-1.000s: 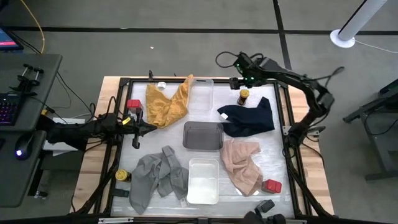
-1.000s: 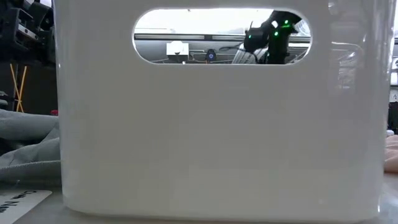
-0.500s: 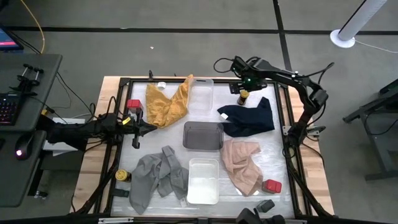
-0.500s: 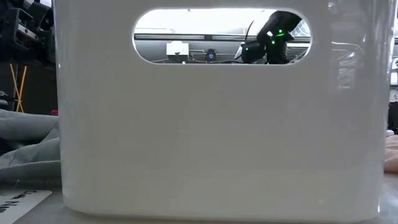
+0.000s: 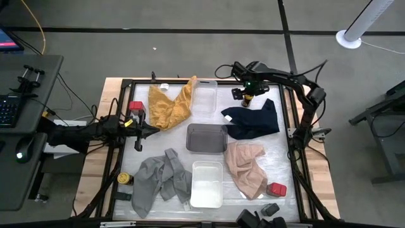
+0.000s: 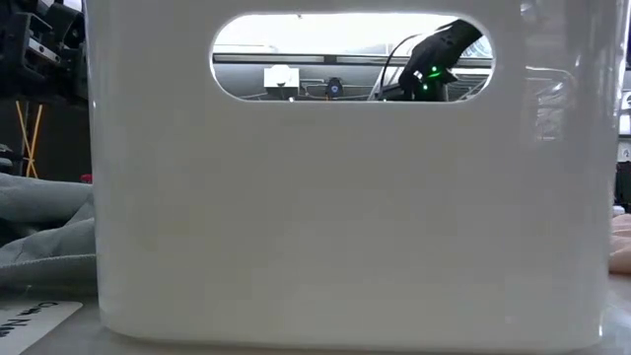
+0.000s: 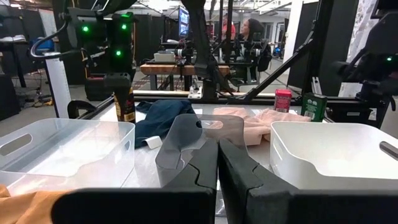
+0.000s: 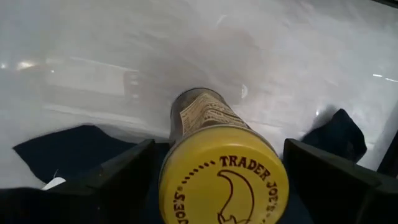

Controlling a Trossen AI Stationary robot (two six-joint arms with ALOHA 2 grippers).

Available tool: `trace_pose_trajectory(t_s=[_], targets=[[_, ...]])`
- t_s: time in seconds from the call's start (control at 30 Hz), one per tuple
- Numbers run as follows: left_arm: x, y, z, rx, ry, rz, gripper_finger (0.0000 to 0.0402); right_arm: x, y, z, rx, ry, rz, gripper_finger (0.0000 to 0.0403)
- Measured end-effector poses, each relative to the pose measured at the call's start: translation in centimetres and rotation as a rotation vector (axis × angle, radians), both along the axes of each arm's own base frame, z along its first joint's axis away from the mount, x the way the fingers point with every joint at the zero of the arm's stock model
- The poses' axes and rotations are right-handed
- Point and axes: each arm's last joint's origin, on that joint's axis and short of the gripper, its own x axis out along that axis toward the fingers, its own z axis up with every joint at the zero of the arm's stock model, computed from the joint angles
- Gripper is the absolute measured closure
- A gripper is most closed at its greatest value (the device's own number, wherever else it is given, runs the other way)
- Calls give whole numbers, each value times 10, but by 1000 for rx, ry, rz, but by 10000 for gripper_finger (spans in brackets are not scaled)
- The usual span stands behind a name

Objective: Sort spices by type
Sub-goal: Put the top yellow spice bottle into the transparent bin

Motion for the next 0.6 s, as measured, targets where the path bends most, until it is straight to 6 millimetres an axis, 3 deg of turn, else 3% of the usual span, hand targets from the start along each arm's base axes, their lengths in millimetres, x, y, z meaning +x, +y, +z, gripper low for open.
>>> trace_pose_trajectory(t_s=[0.13, 0.33, 0.4, 0.47, 0.6], targets=[[0, 0, 0, 0, 0, 0, 401, 0, 0, 0, 0, 0, 19, 83], [0, 0, 0, 0, 0, 0, 401, 1, 1, 1, 4, 3, 50, 184], [0, 0, 0, 0, 0, 0, 401, 1, 5, 4, 1, 6, 76, 185], [0, 0, 0, 0, 0, 0, 401, 2, 9, 16, -8, -2, 106, 185], [0, 0, 0, 0, 0, 0, 401, 8, 18, 61, -112, -71, 163, 185]])
